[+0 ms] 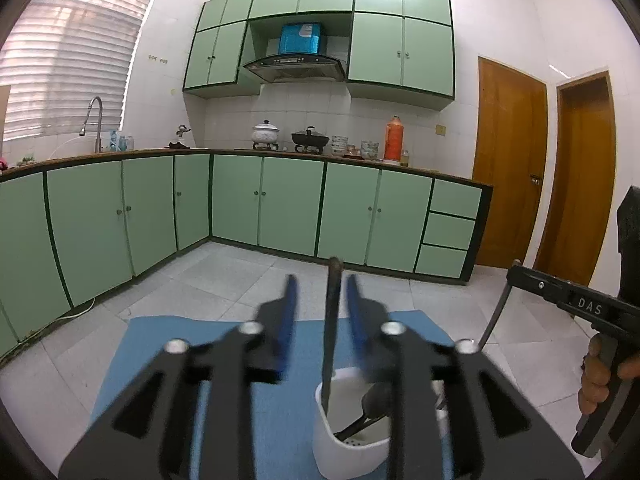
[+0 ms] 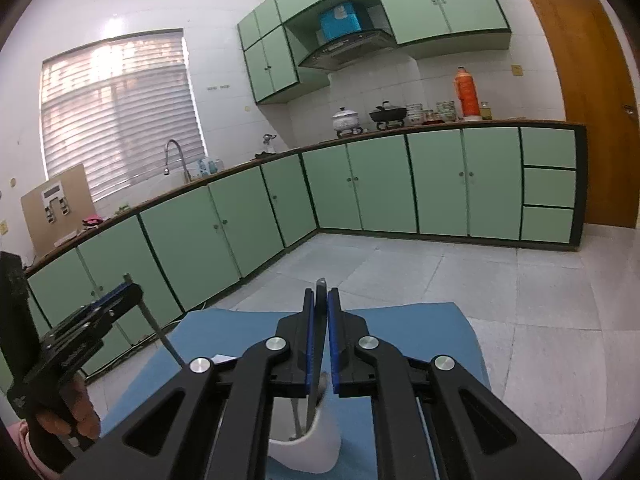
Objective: Organize utensils
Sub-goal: 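Lower both grey chopsticks into the holder and open both tools, then move both open tools back over the remaining chopsticks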
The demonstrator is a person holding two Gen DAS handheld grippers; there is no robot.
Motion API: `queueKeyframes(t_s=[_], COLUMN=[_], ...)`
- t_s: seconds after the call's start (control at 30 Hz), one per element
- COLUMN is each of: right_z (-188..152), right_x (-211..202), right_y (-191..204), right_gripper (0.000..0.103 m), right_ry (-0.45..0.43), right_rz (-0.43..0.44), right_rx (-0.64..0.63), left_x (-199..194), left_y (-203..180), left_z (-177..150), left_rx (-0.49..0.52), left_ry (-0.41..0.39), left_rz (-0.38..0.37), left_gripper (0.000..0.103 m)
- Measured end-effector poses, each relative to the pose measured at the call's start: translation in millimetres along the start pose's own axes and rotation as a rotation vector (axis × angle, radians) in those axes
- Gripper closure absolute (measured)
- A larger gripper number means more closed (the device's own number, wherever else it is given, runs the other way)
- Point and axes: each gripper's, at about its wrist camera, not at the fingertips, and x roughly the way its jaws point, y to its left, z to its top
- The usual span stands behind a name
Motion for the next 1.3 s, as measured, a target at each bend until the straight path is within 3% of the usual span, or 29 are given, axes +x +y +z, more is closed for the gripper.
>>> queueKeyframes(t_s=[0.1, 0.17, 0.4, 0.63, 0.77, 1.03, 1.3], right_z=[-2, -4, -14, -49, -74, -136, -204], right_x=[-5, -9, -32, -67, -88, -124, -153], right_y=[-2, -3, -6, -1, 3, 12, 31], right_gripper=[0.089, 0.078, 0.067, 0.040, 0.028, 0.025, 0.021], right_ry=[-0.004, -0.010, -0.042, -0.068, -0.068, -0.027, -0.031], right_rz=[0.000, -0.005, -0.023, -0.068, -0.086, -0.088, -0.173], right_rx=[0.002, 0.011, 0.014, -0.019, -0.038, -0.034, -0.046], left_x=[-4, -8, -28, -69, -91, -136, -170], left_y=[2, 6, 12, 5, -4, -16, -27], left_z=[0, -1, -8, -29, -50, -116, -184], left_rx=[-0.009, -0.021, -0.054, -0.022, 0.012, 0.048, 0.090], left_ry=[-0.011, -0.013, -0.026, -0.049, -0.028, 0.048, 0.094], left_rz=[0.001, 0.003, 0.002, 0.021, 0.012, 0.010, 0.072], left_gripper=[0.063, 0.057, 0.040, 0.015, 0.012, 0.011, 0.011])
